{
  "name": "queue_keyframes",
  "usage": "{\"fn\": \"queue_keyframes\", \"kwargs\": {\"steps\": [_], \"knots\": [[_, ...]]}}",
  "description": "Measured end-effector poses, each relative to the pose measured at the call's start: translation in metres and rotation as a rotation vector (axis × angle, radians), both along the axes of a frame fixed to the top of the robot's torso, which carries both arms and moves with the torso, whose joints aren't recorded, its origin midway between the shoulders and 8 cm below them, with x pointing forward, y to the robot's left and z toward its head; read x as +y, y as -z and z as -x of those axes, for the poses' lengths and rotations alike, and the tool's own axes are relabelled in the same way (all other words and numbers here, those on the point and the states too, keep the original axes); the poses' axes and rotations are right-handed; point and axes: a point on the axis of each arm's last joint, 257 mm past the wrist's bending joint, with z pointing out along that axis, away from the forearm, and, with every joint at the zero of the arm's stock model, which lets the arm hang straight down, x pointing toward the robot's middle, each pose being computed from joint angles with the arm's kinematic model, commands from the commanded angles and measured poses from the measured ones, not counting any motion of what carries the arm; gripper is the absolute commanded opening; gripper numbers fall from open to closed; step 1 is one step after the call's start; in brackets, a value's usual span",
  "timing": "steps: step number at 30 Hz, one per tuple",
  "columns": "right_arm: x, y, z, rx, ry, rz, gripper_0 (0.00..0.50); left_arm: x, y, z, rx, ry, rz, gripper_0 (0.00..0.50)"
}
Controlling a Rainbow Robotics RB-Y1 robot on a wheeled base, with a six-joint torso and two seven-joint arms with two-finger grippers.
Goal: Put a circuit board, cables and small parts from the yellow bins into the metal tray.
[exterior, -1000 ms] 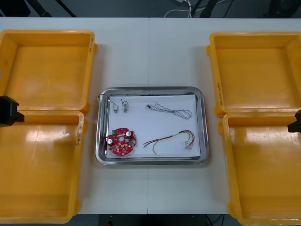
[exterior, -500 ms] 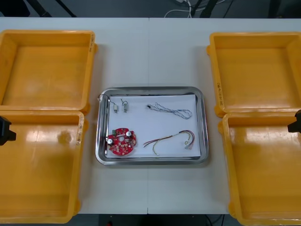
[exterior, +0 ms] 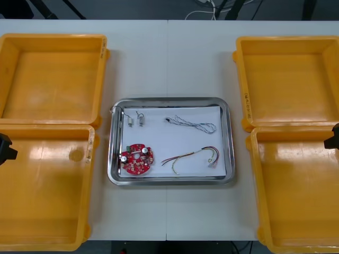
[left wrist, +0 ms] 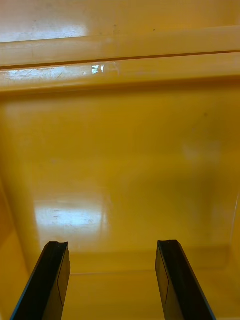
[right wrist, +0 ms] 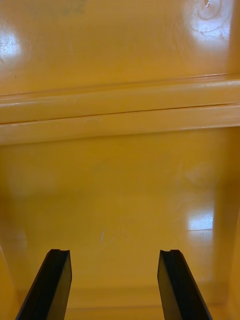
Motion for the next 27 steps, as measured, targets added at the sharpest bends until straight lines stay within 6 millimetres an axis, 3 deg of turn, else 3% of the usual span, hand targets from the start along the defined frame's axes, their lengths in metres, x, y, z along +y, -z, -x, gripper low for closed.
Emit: {"fn": "queue_keyframes", "kwargs": {"steps": [27], "knots": [[0.0,0.0,0.0,0.0,0.0,0.0,0.5,-0.0012,-0.0023,-0.0047,-0.02,0.002,0.005,0.5]]}}
